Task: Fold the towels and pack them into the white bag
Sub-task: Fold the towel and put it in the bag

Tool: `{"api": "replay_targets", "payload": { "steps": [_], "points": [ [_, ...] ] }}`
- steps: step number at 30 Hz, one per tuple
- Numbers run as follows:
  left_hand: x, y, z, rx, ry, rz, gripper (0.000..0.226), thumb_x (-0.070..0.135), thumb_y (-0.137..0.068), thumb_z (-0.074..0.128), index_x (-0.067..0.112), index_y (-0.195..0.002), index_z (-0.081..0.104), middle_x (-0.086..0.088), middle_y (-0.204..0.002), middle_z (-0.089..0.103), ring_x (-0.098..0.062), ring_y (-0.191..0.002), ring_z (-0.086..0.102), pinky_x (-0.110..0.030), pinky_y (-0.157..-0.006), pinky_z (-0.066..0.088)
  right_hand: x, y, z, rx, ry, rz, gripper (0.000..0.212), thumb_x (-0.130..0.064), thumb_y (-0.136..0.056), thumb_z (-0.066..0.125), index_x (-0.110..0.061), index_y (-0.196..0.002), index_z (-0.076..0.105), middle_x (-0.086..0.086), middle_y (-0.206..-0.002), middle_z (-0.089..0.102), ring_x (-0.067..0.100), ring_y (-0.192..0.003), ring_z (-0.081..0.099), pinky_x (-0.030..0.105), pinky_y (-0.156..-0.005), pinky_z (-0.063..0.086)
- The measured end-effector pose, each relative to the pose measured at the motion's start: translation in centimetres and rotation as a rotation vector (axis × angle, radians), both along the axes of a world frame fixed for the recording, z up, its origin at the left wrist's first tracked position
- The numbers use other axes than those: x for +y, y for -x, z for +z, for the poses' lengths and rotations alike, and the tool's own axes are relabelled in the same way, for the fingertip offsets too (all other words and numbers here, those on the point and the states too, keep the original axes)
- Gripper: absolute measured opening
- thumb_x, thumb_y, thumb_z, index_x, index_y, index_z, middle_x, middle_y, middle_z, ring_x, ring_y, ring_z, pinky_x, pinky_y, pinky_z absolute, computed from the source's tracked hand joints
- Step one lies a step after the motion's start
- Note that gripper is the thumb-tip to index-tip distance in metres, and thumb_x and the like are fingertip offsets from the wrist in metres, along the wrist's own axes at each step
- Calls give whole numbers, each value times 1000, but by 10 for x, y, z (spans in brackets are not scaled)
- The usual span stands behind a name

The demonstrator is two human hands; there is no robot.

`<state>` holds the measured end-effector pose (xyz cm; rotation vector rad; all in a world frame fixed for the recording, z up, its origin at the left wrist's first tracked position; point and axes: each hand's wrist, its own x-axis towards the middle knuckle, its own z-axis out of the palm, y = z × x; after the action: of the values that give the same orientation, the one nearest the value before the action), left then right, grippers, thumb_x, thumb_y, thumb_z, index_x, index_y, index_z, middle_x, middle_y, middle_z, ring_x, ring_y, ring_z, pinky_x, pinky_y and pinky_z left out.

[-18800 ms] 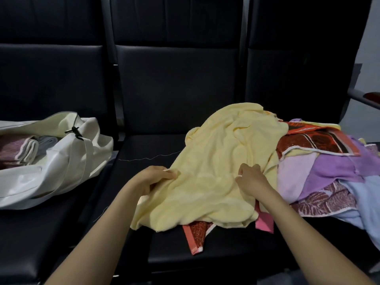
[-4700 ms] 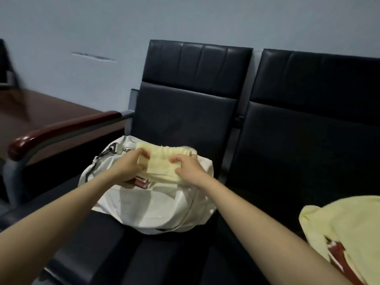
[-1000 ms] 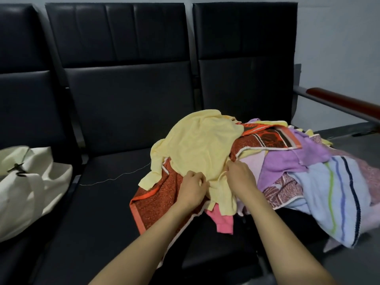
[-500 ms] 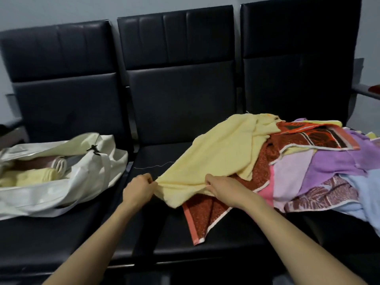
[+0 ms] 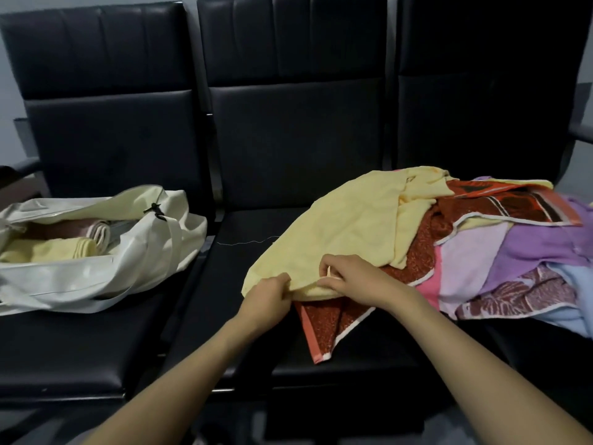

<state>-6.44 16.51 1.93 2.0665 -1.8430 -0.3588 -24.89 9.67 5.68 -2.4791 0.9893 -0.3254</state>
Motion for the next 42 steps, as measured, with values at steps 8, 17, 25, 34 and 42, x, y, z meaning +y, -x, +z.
{"api": "replay_targets", "payload": {
  "steps": [8, 17, 25, 34, 42],
  "points": [
    [6, -18, 42, 431, 330, 166, 7, 10, -97, 42, 14, -99, 47, 6, -85, 55, -4, -71, 51, -11, -51, 38, -14, 14, -7, 378, 186, -113, 12, -19, -94, 54, -10, -100, 59, 1, -93, 38, 29, -103, 54, 31, -70, 35],
    [10, -75, 34, 369, 200, 307, 11, 16, -94, 51, 12, -104, 51, -7, -103, 57, -22, -95, 51, -30, -74, 35, -19, 49, 16, -219, -12, -288, 28, -34, -87, 67, -11, -78, 54, -1, -82, 54, 14, -77, 50, 27, -64, 34],
    [20, -86, 32, 396, -62, 301, 24, 24, -78, 66, 12, -96, 54, -1, -88, 58, -18, -85, 54, -29, -66, 41, -21, 85, 19, -129, -274, -303, 16, -22, -83, 74, -12, -93, 68, -4, -89, 63, 10, -83, 56, 21, -68, 40],
    [3, -71, 15, 1027, 129, 400, 7, 6, -92, 57, 8, -87, 62, -10, -85, 65, -20, -75, 60, -31, -65, 49, -30, 92, 20, -823, -572, -652, 9, -17, -99, 51, -12, -96, 58, 4, -92, 63, 15, -82, 59, 29, -68, 49],
    [-24, -67, -5, 438, 73, 423, 21, 25, -96, 52, 9, -96, 65, -6, -89, 63, -22, -86, 57, -30, -68, 39, -39, 97, 8, -395, -600, -649, 19, 2, -87, 65, 6, -105, 66, 10, -86, 65, 16, -73, 60, 20, -54, 49]
  ]
}}
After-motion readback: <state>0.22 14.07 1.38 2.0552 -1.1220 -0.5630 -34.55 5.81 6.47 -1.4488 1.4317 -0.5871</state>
